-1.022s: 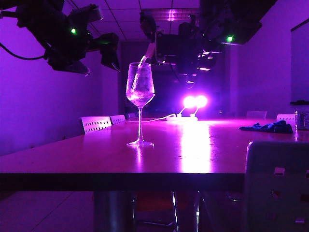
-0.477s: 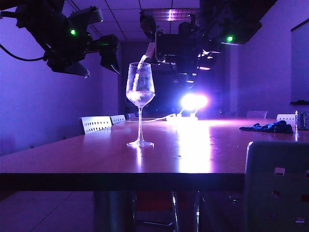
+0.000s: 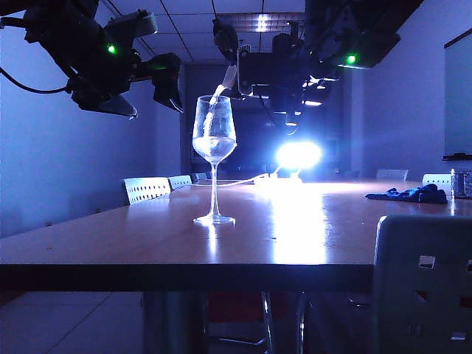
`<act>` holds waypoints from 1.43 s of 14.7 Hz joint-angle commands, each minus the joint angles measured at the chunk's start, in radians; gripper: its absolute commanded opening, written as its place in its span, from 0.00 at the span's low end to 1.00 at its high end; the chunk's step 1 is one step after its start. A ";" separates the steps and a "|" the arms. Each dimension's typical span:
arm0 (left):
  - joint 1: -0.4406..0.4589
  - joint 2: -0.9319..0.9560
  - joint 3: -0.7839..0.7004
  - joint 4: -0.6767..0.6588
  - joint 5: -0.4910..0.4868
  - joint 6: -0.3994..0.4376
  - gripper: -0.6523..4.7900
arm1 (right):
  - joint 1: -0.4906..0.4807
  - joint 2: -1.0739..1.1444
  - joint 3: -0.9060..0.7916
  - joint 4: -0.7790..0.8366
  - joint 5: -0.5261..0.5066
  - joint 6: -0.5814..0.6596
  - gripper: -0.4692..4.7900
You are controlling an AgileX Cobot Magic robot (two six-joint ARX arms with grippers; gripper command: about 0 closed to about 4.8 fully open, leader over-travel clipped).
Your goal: Pick up the black thermos cup, pour some water from it into the stemmed glass, and then put the thermos cup back on the table.
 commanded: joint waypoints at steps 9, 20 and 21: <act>-0.002 -0.003 0.004 0.005 0.006 -0.003 1.00 | 0.002 -0.019 0.017 0.093 0.003 0.303 0.24; -0.002 -0.027 0.005 0.005 0.003 -0.003 1.00 | 0.009 -0.047 0.017 0.105 0.486 1.115 0.24; -0.002 -0.037 0.005 0.005 0.003 -0.003 1.00 | 0.017 -0.050 0.017 0.106 0.587 1.192 0.24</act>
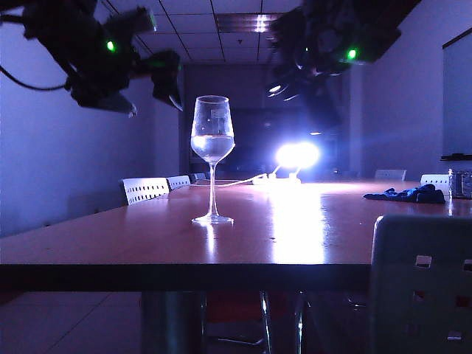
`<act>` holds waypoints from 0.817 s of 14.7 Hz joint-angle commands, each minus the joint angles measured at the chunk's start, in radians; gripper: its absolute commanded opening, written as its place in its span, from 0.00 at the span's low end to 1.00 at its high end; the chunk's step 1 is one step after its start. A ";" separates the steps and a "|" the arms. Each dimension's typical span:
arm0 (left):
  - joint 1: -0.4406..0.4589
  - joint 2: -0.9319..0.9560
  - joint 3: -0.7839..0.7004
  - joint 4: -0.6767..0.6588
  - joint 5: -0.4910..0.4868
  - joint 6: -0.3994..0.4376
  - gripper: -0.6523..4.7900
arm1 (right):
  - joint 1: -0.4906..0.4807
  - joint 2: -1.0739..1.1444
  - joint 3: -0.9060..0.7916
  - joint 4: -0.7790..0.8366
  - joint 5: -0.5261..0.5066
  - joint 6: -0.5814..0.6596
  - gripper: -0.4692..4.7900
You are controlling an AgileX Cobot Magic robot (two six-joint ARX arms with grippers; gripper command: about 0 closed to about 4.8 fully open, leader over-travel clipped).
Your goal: Pick up the black thermos cup, pour some water from it into the stemmed glass, and then put the thermos cup back on the table.
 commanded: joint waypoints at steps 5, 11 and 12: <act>-0.002 -0.031 0.005 -0.037 0.003 -0.003 1.00 | 0.034 -0.033 0.016 -0.232 0.188 0.429 0.24; -0.002 -0.031 0.005 -0.048 0.003 -0.003 1.00 | 0.010 -0.031 -0.129 -0.068 -0.015 0.513 0.24; -0.002 -0.031 0.005 -0.048 0.003 -0.002 1.00 | 0.000 -0.031 -0.169 -0.031 -0.051 0.514 0.24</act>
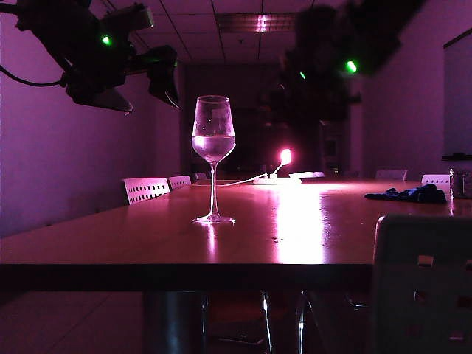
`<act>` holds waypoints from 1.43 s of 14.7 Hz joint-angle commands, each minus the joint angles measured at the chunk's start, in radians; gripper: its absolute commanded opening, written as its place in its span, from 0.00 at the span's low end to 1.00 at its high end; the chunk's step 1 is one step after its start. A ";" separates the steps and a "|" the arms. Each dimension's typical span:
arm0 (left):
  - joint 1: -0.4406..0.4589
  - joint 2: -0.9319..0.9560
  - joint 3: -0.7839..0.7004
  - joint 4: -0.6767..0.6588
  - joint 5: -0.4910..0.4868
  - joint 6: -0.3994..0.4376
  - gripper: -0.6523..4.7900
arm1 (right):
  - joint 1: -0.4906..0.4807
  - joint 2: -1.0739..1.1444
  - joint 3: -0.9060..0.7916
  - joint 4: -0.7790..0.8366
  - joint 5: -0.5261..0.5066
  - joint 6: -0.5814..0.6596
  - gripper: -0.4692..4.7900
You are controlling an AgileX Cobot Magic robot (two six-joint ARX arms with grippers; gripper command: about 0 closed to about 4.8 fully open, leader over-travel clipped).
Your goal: Pick up the black thermos cup, pour some water from it into the stemmed glass, and then put the thermos cup back on the table.
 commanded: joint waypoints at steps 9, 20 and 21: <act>-0.002 -0.006 0.004 0.012 0.000 0.005 1.00 | -0.117 -0.016 -0.348 0.457 -0.261 0.038 0.24; -0.001 -0.006 0.004 0.012 0.000 0.024 1.00 | -0.117 0.058 -0.354 0.419 -0.368 0.001 0.24; -0.001 -0.006 0.004 0.013 0.000 0.024 1.00 | -0.117 0.058 -0.354 0.437 -0.367 0.001 0.24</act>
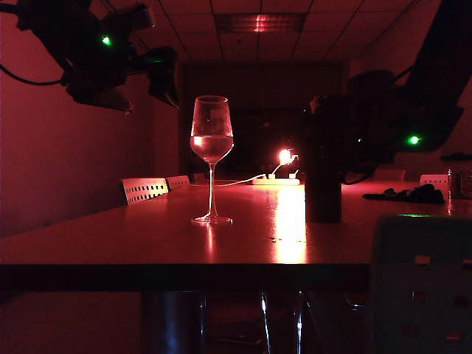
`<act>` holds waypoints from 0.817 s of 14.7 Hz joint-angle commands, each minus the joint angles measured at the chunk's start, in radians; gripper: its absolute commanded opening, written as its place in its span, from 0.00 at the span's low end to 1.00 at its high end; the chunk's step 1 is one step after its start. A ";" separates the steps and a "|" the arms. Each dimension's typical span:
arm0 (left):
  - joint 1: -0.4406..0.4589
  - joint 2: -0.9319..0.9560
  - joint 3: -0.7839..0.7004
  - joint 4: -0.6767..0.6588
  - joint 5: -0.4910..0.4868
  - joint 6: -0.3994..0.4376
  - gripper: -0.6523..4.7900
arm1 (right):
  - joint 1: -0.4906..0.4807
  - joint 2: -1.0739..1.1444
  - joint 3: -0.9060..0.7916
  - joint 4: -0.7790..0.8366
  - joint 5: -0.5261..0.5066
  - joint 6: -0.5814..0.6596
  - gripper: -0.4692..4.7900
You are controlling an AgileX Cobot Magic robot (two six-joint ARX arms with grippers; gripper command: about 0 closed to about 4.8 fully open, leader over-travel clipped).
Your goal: Pick up the black thermos cup, pour some water from it into the stemmed glass, and then put the thermos cup back on the table.
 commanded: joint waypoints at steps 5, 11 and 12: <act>-0.001 -0.006 0.004 0.012 0.000 0.003 1.00 | 0.002 0.006 -0.004 0.023 -0.014 0.003 0.63; -0.001 -0.006 0.004 0.013 -0.003 0.003 1.00 | 0.002 0.000 -0.006 0.022 -0.015 0.003 1.00; -0.001 -0.007 0.004 0.013 -0.013 0.004 1.00 | 0.002 -0.009 -0.008 0.018 -0.018 0.003 1.00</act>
